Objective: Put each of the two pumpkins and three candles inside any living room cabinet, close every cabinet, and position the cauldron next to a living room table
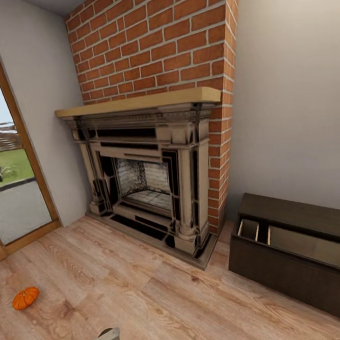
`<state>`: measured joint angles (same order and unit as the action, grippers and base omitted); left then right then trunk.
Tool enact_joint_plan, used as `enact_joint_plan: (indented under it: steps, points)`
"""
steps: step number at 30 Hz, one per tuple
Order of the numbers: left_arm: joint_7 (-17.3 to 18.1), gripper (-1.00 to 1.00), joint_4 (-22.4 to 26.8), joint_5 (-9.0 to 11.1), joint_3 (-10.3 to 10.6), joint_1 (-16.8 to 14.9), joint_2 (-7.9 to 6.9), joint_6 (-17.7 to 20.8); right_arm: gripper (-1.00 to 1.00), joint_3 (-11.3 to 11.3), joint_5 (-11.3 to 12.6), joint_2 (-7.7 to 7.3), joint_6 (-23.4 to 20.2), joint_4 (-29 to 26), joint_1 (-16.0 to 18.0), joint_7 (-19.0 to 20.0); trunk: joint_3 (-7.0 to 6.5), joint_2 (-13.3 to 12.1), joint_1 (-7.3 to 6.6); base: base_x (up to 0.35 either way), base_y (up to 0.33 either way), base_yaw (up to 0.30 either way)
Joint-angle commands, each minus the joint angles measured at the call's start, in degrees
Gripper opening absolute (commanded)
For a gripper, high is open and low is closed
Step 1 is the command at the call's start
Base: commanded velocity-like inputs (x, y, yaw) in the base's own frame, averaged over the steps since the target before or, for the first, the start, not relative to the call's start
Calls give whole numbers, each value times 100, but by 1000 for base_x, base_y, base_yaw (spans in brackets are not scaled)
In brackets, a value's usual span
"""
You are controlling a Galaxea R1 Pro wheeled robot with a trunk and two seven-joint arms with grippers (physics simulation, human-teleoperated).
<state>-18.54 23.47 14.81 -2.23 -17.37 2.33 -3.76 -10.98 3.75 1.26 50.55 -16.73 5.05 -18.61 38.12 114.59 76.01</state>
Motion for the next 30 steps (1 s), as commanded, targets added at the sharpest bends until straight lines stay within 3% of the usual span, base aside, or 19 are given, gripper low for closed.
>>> enact_joint_plan:
  steps: [1, 11, 24, 30]
  points:
    - [-1, -100, -1, 39, -15, -3, 4, -28, 100, -48, 39, -3, 16, 3, 5, -29, 13, 3, -1, 0, 0, 0]
    - [-1, -100, -2, 40, -14, -3, 8, -28, 100, -46, 39, -3, 24, 3, 5, -29, 24, 3, -1, 0, 0, -42]
    - [-1, -100, -9, 32, -14, -3, 9, -37, 100, -49, 39, -5, 25, 42, 5, -21, 24, 3, -1, 0, -7, -261]
    - [-1, -100, -20, 31, -14, -3, 10, -108, 100, -49, 39, -4, 25, 46, 5, -20, 24, 3, -1, 0, -221, -277]
